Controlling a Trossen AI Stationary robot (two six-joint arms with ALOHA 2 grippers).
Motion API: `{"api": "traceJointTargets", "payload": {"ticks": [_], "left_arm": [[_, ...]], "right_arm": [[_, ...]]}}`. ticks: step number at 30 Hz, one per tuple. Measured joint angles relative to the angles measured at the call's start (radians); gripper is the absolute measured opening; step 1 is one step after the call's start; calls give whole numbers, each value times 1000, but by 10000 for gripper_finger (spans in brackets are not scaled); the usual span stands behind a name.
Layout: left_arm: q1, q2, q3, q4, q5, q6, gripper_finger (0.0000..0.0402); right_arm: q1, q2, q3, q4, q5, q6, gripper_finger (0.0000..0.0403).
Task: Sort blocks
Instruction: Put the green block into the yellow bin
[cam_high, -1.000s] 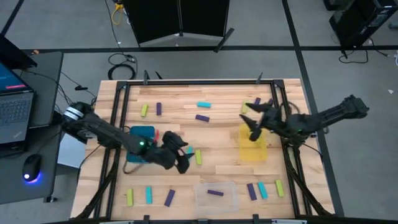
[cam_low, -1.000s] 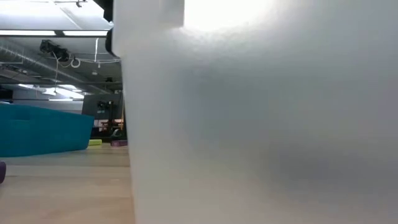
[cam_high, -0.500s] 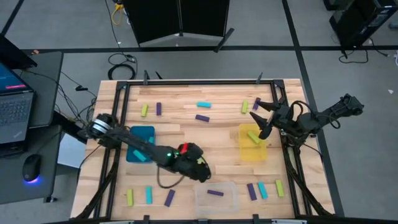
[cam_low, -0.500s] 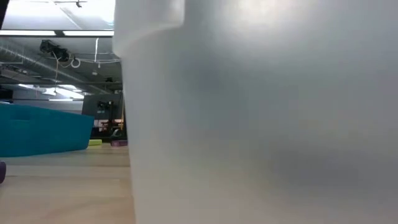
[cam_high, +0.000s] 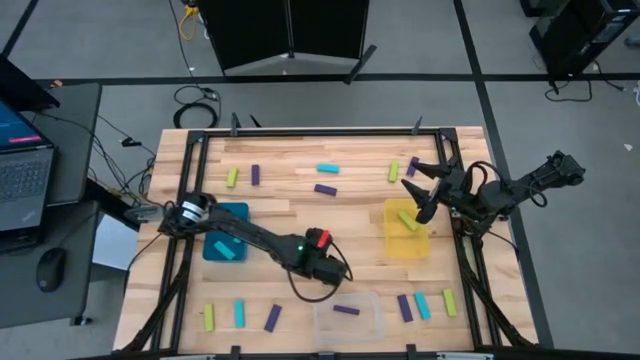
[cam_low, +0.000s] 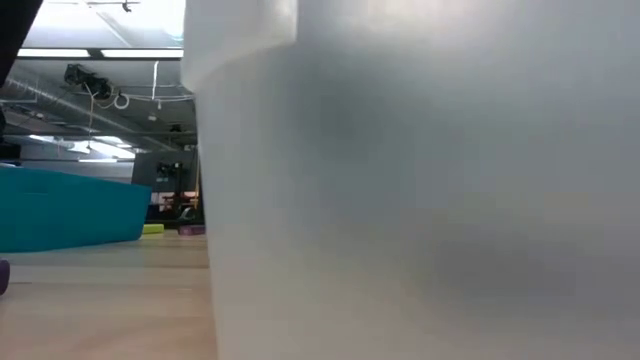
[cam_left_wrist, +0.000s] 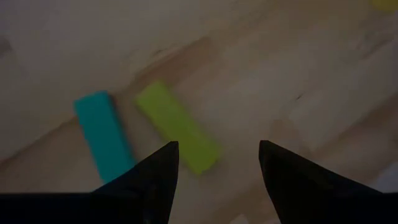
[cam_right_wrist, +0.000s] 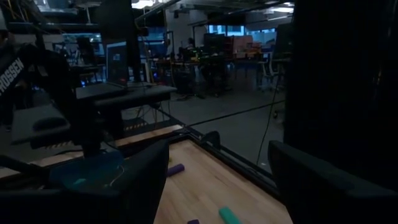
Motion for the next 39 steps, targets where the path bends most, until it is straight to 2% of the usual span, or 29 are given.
{"api": "traceJointTargets", "payload": {"ticks": [11, 39], "left_arm": [[3, 32, -7, -13, 35, -100, 228], [17, 48, -14, -7, 37, -107, 228]], "right_arm": [[0, 0, 0, 11, 0, -52, 285], [0, 0, 0, 17, -1, -53, 284]]}}
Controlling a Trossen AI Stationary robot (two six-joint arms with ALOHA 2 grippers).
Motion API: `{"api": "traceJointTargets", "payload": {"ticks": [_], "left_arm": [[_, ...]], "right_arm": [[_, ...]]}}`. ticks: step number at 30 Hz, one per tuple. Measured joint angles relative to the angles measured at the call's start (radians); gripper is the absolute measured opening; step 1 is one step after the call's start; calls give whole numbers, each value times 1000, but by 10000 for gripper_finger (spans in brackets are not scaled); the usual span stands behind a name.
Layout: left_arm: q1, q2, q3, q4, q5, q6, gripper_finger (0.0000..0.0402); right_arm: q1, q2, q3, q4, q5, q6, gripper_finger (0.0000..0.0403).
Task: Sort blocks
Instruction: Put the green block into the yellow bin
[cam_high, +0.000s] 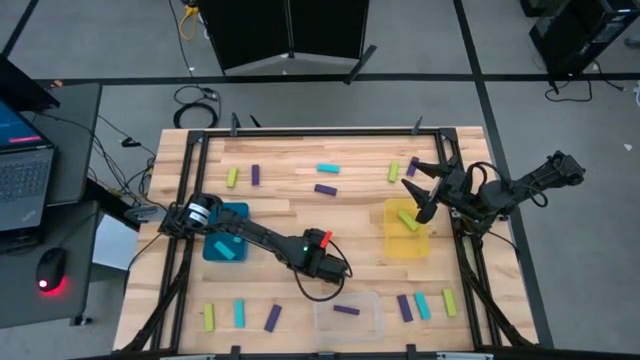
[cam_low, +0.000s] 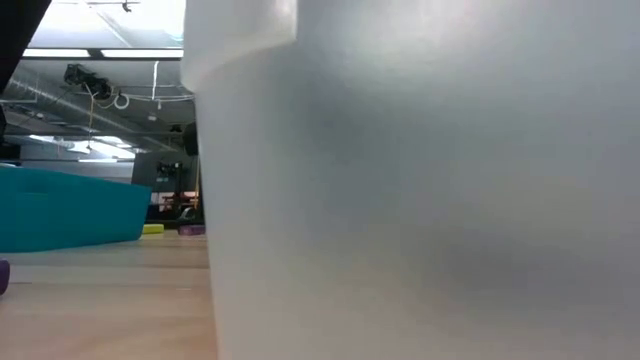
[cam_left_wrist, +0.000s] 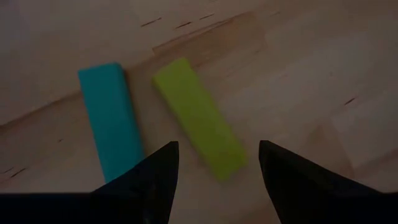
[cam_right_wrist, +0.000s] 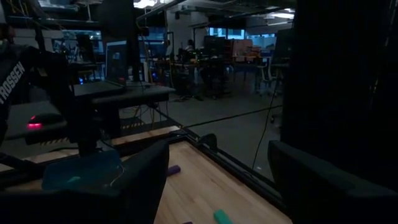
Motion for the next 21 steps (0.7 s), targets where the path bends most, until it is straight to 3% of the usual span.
{"api": "traceJointTargets", "payload": {"ticks": [21], "left_arm": [[14, 47, 0, 26, 42, 0, 228]], "right_arm": [[0, 0, 0, -2, 0, 0, 285]]}}
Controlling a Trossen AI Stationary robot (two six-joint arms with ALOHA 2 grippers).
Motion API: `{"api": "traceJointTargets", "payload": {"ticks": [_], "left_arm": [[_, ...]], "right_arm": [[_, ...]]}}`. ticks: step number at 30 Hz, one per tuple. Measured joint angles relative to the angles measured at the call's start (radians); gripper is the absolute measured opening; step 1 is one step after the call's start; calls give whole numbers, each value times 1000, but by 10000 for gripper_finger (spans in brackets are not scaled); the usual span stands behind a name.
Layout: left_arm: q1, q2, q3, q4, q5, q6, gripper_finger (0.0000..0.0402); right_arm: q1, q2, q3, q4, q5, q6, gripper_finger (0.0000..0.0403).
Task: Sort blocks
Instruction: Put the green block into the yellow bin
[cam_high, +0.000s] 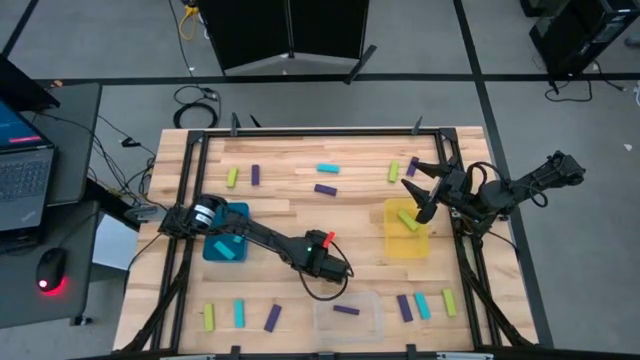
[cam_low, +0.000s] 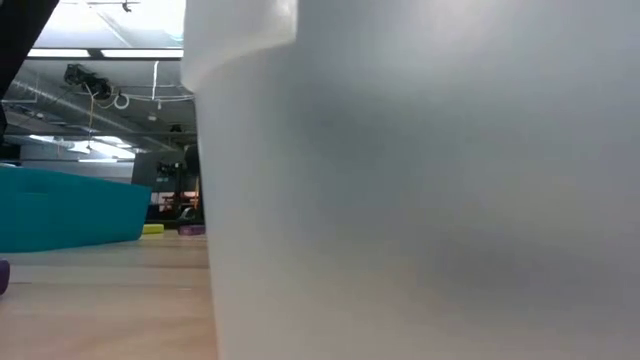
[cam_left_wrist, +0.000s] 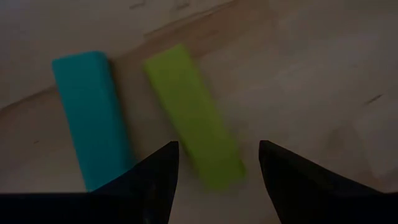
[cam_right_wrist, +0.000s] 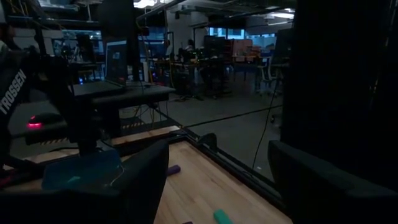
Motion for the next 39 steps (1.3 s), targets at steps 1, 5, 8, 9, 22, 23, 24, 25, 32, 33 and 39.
{"api": "traceJointTargets", "payload": {"ticks": [1, 5, 8, 9, 22, 23, 24, 25, 32, 33, 39], "left_arm": [[2, 3, -1, -4, 5, 3, 228], [8, 11, 0, 2, 11, 10, 226], [12, 19, 1, 10, 27, 33, 219], [13, 19, 1, 12, 29, 37, 215], [18, 20, 1, -4, 31, 114, 102], [18, 20, 1, -4, 31, 124, 102], [18, 20, 1, -3, 31, 136, 102], [18, 20, 1, -3, 30, 141, 102], [18, 28, 47, -2, -36, 237, 102], [20, 28, 62, -3, -55, 248, 102], [45, 27, 181, 9, -192, 373, 102]], "right_arm": [[0, 0, 0, 0, 0, 0, 284], [0, 0, 0, 0, 0, 0, 284], [0, 0, 0, 0, 0, 0, 284], [0, 0, 0, 0, 0, 0, 284], [0, 0, 0, 9, 0, 0, 284], [0, 0, 0, 11, 0, 0, 284], [0, 0, 0, 13, 0, 0, 284], [0, 0, 0, 14, 0, 0, 284], [0, 0, 0, 42, 0, -1, 284], [0, 0, 0, 64, -2, -10, 284], [1, -2, 33, 211, -164, -80, 284]]}}
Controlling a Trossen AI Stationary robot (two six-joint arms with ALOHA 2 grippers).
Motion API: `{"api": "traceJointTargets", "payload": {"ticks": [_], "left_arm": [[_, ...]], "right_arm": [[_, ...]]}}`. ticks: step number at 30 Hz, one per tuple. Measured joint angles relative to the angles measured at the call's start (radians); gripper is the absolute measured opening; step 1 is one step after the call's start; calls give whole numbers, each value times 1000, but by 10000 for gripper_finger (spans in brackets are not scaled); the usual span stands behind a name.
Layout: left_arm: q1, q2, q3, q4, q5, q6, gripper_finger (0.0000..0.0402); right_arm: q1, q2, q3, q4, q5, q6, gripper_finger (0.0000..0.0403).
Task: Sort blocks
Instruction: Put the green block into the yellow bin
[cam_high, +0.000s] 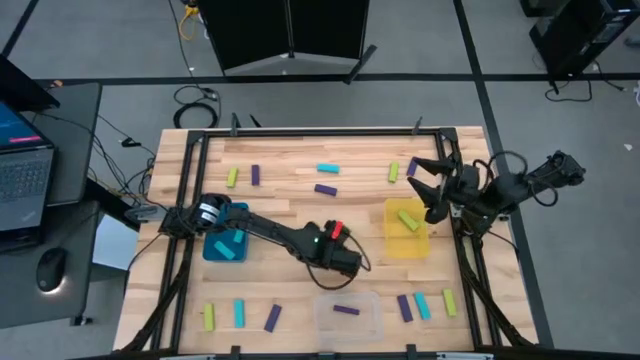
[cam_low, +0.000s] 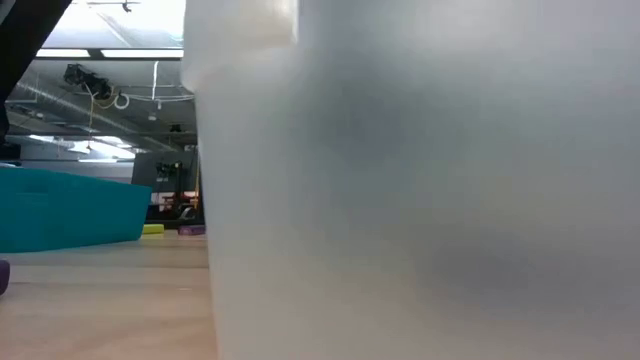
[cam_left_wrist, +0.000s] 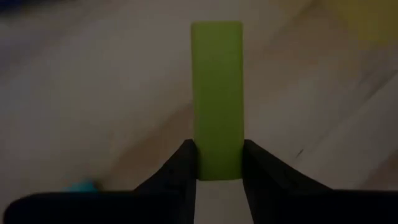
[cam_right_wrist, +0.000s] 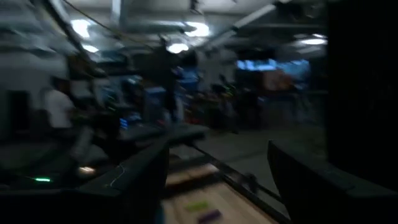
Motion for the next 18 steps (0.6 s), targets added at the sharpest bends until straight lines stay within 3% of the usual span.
{"api": "traceJointTargets", "payload": {"ticks": [4, 10, 18], "left_arm": [[43, -3, 42, 165, -24, 152, 102], [120, 37, 42, 485, 93, 357, 102], [181, 93, 41, 716, 217, 420, 102]], "right_arm": [[20, 1, 61, -2, -71, -23, 284], [77, 9, 112, -2, -83, -71, 284], [109, 13, 116, -4, -60, -75, 284]]}}
